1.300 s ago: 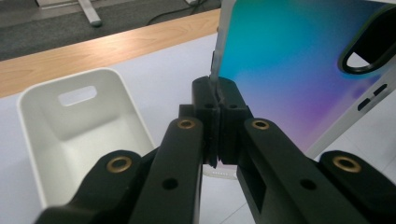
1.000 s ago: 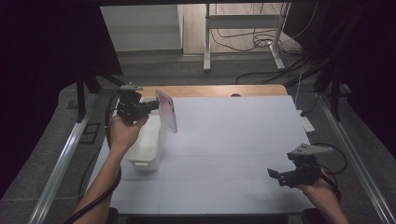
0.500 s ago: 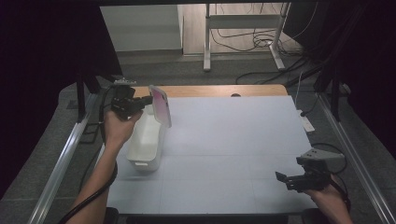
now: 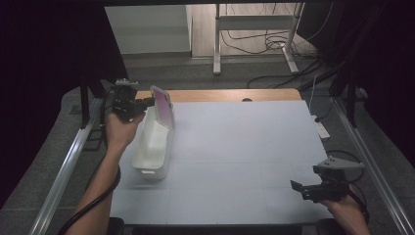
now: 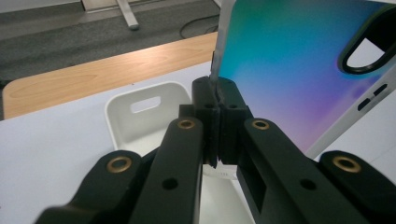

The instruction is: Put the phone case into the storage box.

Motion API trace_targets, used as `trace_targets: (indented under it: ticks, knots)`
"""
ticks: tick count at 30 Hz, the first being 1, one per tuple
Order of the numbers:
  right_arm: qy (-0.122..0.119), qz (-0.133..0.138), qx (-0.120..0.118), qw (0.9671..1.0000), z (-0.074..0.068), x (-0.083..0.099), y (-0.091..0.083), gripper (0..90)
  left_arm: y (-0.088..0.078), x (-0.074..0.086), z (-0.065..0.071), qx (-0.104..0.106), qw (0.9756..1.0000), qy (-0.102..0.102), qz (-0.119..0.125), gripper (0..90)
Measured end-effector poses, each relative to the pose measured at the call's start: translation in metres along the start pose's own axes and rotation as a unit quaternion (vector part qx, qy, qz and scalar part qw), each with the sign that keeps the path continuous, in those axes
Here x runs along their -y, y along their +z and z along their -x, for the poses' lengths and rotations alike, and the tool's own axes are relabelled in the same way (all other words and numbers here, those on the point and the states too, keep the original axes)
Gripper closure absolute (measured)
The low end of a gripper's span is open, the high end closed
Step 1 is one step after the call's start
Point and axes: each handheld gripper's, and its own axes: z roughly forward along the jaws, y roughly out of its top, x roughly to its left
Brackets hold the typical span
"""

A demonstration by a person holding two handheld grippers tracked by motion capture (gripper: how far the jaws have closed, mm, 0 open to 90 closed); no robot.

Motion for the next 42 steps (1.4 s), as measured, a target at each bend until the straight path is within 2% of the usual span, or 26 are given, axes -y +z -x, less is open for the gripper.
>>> trace_targets:
  ticks: [11,16,33,42]
  knots:
    - [-0.002,0.002,0.001,1.0,0.0,0.0,-0.001,0.0,0.01,0.001,-0.014,-0.027,0.9995,-0.017,-0.003,88.3]
    - [-0.002,0.002,0.0,1.0,0.0,0.0,-0.001,0.0,0.017,0.002,-0.018,-0.032,0.9992,-0.024,-0.003,88.3]
    - [-0.002,0.005,-0.003,1.0,0.0,0.001,-0.001,0.0,0.035,0.001,-0.032,-0.069,0.997,-0.033,-0.004,88.2]
    - [-0.002,0.003,-0.006,1.0,0.0,0.001,-0.001,0.0,0.046,0.001,-0.039,-0.079,0.9961,-0.04,-0.003,88.2]
